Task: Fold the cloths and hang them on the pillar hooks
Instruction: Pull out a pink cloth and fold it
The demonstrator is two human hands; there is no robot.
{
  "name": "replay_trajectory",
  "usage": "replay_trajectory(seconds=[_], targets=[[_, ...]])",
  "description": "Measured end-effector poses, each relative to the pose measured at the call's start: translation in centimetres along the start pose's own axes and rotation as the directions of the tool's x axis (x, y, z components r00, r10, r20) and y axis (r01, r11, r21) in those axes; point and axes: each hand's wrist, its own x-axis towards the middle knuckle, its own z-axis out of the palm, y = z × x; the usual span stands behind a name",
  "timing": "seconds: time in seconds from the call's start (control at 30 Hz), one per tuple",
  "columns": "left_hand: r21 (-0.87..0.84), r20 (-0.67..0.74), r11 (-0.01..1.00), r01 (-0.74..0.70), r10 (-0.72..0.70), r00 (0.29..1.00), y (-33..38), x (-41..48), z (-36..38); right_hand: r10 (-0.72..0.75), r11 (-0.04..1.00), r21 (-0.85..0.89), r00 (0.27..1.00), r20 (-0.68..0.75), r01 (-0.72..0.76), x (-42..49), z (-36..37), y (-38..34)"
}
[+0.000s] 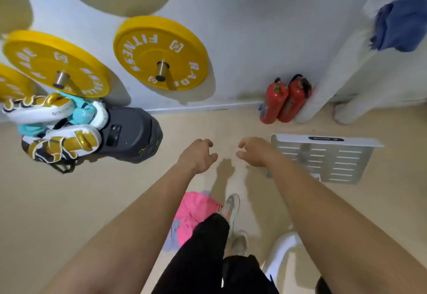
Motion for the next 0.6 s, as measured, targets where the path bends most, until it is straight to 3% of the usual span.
replay_trajectory(seconds=[0.13,0.27,0.6], targets=[[-0.012,0.048,0.996,0.09,-0.089,0.995,-7.1,-4.2,3.8,-0.026,0.999,-0.026,0.992,0.126,0.03,-1.0,7.5,-2.8],[-0.027,0.074,0.991,0.134,-0.132,0.989,-12.9,-7.8,6.1,-0.017,0.999,-0.023,0.987,0.162,0.021,-2.6,14.0,-5.0],[-0.136,0.151,0.989,0.056,-0.035,0.988,-28.0,-14.1,12.3,0.109,0.986,0.114,0.987,0.121,-0.123,-5.7,30.9,-13.1]])
